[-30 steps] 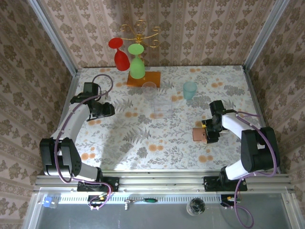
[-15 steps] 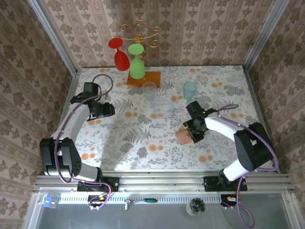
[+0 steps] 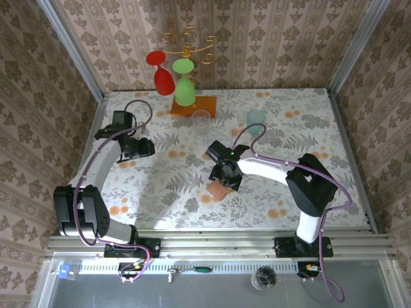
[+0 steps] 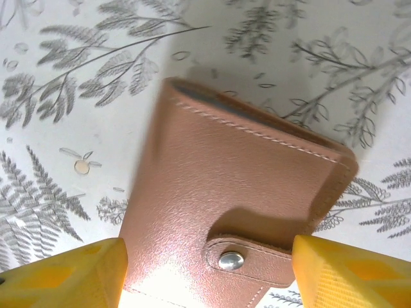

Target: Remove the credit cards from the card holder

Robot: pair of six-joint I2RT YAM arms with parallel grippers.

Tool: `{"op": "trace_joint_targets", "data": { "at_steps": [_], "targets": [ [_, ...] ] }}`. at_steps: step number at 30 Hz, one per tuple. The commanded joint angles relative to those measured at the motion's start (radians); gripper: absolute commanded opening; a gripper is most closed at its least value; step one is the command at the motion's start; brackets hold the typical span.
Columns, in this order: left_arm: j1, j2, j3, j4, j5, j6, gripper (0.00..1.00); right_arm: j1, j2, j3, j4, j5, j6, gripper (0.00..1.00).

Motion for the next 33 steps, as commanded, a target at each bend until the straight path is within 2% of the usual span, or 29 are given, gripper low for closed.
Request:
{"op": "trace_joint_targets", "data": {
  "at_steps": [1,6,12,22,33],
  "targets": [
    [0.004,0.010,-0.010,-0.007,0.001,0.013,0.35,0.013,0.026,0.033,-0.106,0.057,-0.174,0.70],
    [0.003,0.019,-0.009,-0.007,0.002,0.013,0.35,0.033,0.056,0.073,-0.171,0.120,-0.241,0.76],
    [0.004,0.027,-0.007,-0.010,0.002,0.014,0.35,0.042,0.050,0.084,-0.179,0.161,-0.145,1.00],
    [0.006,0.032,-0.006,-0.009,0.006,0.015,0.35,0.077,0.065,0.089,-0.114,0.148,0.113,1.00],
    [0.004,0.036,-0.005,-0.009,0.011,0.015,0.35,0.081,0.110,0.112,-0.115,0.157,0.182,1.00]
  ]
}}
